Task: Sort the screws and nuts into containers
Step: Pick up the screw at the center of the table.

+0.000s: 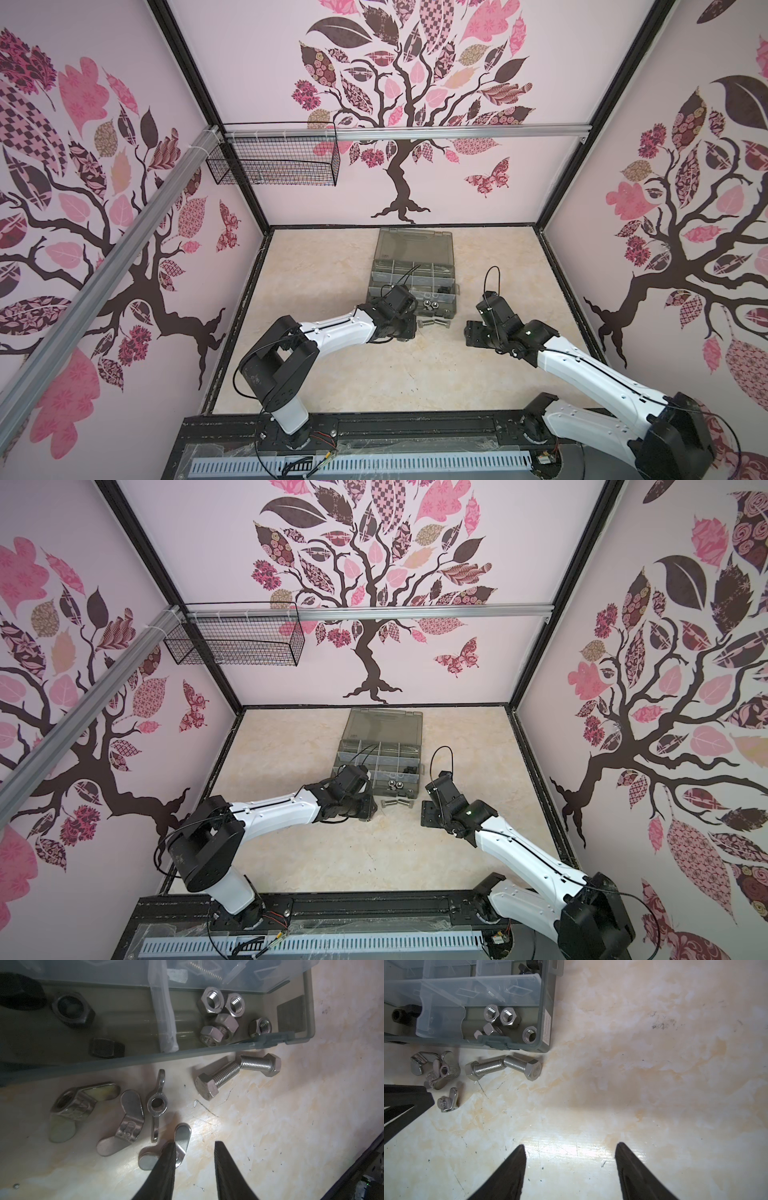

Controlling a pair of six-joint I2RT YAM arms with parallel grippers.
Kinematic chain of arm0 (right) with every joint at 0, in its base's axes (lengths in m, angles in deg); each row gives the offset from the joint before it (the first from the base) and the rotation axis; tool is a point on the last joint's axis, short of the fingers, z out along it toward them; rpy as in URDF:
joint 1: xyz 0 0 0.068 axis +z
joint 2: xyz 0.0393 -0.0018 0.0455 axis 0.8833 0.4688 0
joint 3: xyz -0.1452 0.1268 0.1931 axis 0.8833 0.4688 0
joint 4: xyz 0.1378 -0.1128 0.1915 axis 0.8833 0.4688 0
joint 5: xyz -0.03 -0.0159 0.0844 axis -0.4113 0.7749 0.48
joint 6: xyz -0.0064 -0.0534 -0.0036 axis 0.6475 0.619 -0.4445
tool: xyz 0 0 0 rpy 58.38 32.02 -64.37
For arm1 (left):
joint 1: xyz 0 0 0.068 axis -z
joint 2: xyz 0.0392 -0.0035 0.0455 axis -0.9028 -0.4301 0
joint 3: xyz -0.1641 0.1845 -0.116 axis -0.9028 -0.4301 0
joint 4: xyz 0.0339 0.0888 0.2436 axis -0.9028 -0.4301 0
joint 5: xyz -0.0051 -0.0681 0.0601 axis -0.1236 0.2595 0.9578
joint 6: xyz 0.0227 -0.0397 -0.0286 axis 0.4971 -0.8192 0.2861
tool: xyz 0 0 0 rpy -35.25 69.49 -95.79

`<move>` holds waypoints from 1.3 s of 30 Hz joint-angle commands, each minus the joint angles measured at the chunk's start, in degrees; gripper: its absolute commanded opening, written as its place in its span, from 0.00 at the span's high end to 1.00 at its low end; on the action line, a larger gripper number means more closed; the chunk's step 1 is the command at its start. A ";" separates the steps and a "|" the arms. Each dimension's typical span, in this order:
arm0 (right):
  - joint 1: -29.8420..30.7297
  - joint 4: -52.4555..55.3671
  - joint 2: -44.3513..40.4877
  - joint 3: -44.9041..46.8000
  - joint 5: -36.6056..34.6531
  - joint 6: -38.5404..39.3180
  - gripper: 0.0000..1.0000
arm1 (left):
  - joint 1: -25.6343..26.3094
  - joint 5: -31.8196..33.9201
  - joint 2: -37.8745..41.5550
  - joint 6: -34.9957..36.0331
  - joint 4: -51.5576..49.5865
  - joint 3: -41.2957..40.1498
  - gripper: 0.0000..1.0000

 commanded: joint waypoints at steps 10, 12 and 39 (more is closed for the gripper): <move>-0.10 0.66 -0.57 -0.34 0.32 0.35 0.29 | 0.54 -1.68 -6.89 2.20 -0.23 8.30 0.64; -0.13 0.62 -0.66 -0.25 0.38 0.34 0.29 | 0.54 -1.45 -7.50 2.94 -0.78 8.79 0.65; -0.18 1.20 -0.55 -0.15 0.43 0.59 0.29 | 0.63 -0.21 -13.92 6.92 -3.50 11.48 0.86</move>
